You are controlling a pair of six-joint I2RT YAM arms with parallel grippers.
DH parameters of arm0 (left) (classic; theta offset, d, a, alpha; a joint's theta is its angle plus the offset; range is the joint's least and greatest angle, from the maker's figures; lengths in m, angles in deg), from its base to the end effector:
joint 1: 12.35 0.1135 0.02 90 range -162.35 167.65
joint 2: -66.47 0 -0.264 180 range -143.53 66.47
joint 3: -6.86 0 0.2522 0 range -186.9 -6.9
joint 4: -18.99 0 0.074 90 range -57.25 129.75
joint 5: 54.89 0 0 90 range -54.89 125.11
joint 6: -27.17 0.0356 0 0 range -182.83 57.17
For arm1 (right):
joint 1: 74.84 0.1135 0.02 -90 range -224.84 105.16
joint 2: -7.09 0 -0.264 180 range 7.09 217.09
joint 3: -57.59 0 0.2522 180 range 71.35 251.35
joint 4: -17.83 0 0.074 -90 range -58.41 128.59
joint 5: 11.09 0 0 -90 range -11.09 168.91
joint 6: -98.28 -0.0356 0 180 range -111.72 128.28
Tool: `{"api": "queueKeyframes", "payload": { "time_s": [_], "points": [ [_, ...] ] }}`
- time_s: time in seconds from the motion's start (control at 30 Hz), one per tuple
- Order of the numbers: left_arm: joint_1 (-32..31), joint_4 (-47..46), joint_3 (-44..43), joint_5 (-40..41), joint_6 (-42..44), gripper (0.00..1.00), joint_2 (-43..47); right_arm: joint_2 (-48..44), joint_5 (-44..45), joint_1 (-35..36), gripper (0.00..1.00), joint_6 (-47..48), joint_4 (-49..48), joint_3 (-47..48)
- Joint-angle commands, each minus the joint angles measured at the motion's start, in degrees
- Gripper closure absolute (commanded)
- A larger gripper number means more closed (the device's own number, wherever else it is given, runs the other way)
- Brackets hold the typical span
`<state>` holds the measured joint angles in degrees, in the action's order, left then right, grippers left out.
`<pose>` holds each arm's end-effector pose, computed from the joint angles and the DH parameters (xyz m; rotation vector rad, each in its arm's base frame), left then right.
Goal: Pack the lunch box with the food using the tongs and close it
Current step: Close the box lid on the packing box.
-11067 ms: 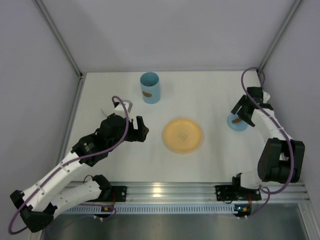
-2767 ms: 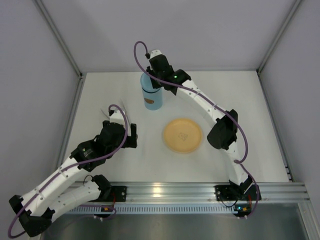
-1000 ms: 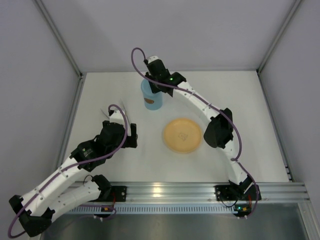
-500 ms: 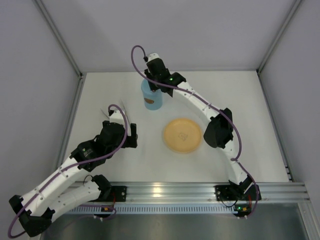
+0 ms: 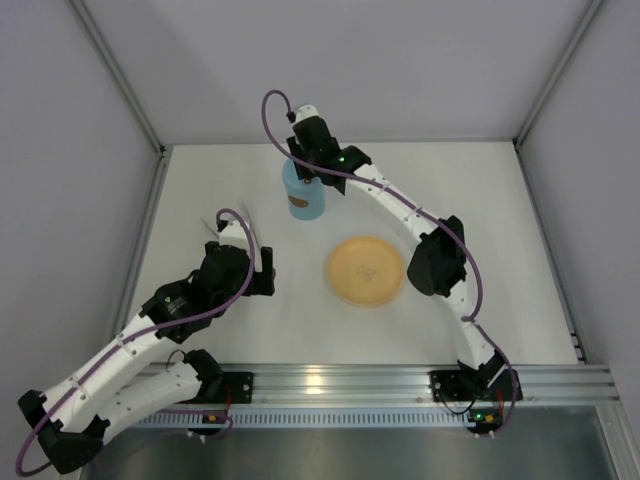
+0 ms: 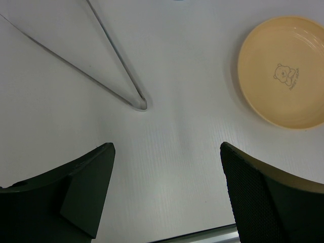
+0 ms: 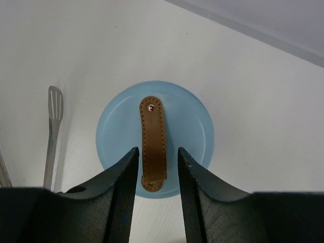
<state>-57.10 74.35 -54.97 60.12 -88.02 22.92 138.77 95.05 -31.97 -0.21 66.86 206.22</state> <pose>0.1192 -0.0970 0.3104 0.1310 2.1532 -0.2220 0.3940 0.3523 0.3267 -0.4651 2.0633 0.2362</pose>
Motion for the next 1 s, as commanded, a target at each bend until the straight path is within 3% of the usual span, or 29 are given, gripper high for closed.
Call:
{"api": "queueKeyframes", "payload": {
  "time_s": [0.0,0.97],
  "points": [
    [-0.16,-0.3,0.35,1.09,-0.04,0.1,0.31,0.42,1.61,0.19,0.64,0.93,-3.54,-0.13],
    [-0.16,0.15,-1.49,-0.67,-1.61,0.1,-1.45,1.92,5.66,-0.07,0.59,2.95,-11.8,-2.68]
  ]
}}
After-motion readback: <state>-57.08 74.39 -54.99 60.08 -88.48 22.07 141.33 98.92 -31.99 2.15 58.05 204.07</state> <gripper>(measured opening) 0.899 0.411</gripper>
